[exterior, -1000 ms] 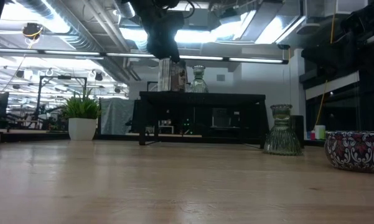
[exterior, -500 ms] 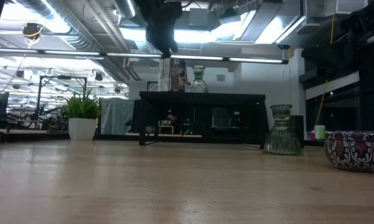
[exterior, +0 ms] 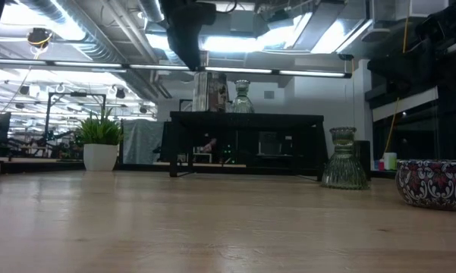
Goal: Pick & Place candle stick holders
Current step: Put the bottom silver scented candle on the shelf
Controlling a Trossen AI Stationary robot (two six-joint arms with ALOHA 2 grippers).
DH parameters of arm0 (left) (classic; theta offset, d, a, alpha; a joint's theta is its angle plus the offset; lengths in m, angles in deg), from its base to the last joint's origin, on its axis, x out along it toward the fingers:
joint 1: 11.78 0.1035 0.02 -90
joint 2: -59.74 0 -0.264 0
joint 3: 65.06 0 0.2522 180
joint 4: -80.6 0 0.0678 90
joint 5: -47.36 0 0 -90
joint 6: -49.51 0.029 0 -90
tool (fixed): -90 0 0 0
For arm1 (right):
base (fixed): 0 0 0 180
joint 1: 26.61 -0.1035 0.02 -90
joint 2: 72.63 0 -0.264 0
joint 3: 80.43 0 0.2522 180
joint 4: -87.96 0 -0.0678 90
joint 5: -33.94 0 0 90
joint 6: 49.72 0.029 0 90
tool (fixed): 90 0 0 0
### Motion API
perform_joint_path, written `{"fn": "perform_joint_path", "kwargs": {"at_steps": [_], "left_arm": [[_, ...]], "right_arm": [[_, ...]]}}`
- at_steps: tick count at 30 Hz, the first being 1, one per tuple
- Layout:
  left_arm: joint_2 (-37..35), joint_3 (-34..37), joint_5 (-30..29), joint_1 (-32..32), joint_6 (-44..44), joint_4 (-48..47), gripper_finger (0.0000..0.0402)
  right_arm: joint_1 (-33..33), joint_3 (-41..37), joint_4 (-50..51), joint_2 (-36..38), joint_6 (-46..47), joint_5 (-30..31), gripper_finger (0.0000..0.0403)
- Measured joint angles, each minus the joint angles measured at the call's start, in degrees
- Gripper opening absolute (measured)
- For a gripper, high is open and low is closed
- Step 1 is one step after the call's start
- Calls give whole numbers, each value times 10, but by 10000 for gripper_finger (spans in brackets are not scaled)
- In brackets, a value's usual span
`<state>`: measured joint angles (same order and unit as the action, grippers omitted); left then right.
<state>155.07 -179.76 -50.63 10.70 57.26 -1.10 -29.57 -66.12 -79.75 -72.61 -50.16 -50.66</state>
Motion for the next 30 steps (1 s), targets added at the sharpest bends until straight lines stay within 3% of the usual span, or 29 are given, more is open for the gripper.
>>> {"fn": "perform_joint_path", "kwargs": {"at_steps": [14,21,30], "left_arm": [[1,31,-1,5,57,-9,180],[10,31,-61,9,140,-4,100],[17,31,-41,9,141,-2,14]], "right_arm": [[0,0,0,0,0,0,0],[0,0,0,0,0,0,0],[0,0,0,0,0,0,0]]}}
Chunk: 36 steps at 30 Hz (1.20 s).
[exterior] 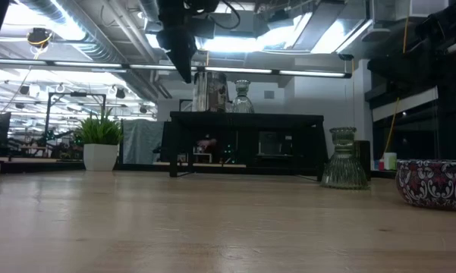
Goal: Pick & Place candle stick holders
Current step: Put the bottom silver scented candle on the shelf
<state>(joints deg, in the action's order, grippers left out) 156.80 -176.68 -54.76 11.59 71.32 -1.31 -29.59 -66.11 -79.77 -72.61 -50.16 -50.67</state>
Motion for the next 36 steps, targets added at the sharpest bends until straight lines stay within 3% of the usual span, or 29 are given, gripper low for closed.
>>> {"fn": "perform_joint_path", "kwargs": {"at_steps": [36], "left_arm": [[0,0,-3,15,4,5,2]], "right_arm": [[0,0,0,0,0,0,0]]}}
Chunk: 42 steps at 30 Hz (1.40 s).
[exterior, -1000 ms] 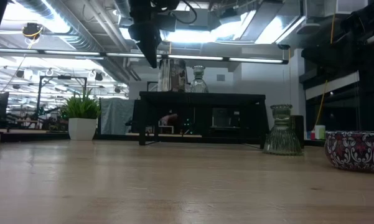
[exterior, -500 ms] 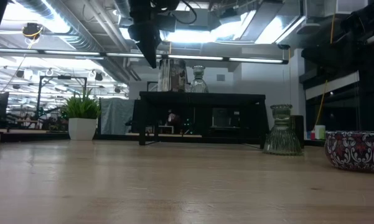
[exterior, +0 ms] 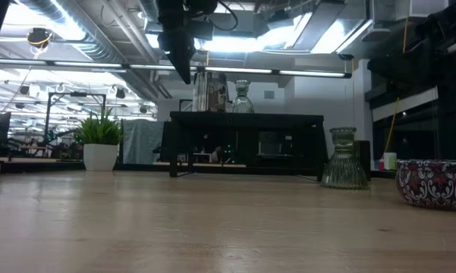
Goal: Pick & Place candle stick holders
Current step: Put the bottom silver scented candle on the shelf
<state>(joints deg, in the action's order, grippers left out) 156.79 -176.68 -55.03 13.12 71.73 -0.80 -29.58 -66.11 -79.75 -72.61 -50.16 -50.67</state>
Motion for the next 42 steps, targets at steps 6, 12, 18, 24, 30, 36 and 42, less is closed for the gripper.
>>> {"fn": "perform_joint_path", "kwargs": {"at_steps": [6,12,18,24,30,36,42], "left_arm": [[0,0,0,0,0,0,1],[0,0,0,0,20,0,1],[0,0,0,3,26,2,2],[0,0,1,5,26,5,2],[2,0,41,5,26,35,2],[7,0,46,4,26,57,1],[7,0,46,4,24,55,1]], "right_arm": [[0,0,0,0,0,0,0],[0,0,0,0,0,0,0],[0,0,0,0,0,0,0],[0,0,0,0,0,0,0],[0,0,0,0,0,0,0],[0,0,0,0,0,0,0],[0,0,0,0,0,0,0]]}}
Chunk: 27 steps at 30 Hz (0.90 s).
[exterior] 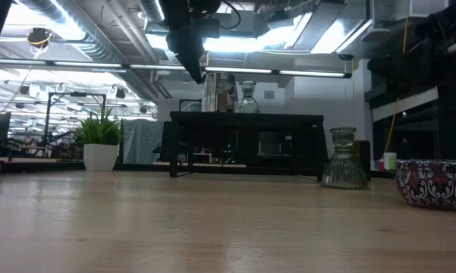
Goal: Pick & Place candle stick holders
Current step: Put the bottom silver scented candle on the shelf
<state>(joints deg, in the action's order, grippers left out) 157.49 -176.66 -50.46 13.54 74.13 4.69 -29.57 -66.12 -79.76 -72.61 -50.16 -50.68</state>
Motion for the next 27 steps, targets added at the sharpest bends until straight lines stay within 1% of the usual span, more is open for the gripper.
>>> {"fn": "perform_joint_path", "kwargs": {"at_steps": [2,6,17,22,27], "left_arm": [[0,0,4,-1,-3,2,1],[0,0,32,-1,-13,15,1],[2,0,55,-2,-14,77,2],[2,0,49,-5,-14,75,2],[-3,0,48,-13,-20,43,2]], "right_arm": [[0,0,0,0,0,0,0],[0,0,0,0,0,0,0],[0,0,0,0,0,0,0],[0,0,0,0,0,0,0],[0,0,0,0,0,0,0]]}}
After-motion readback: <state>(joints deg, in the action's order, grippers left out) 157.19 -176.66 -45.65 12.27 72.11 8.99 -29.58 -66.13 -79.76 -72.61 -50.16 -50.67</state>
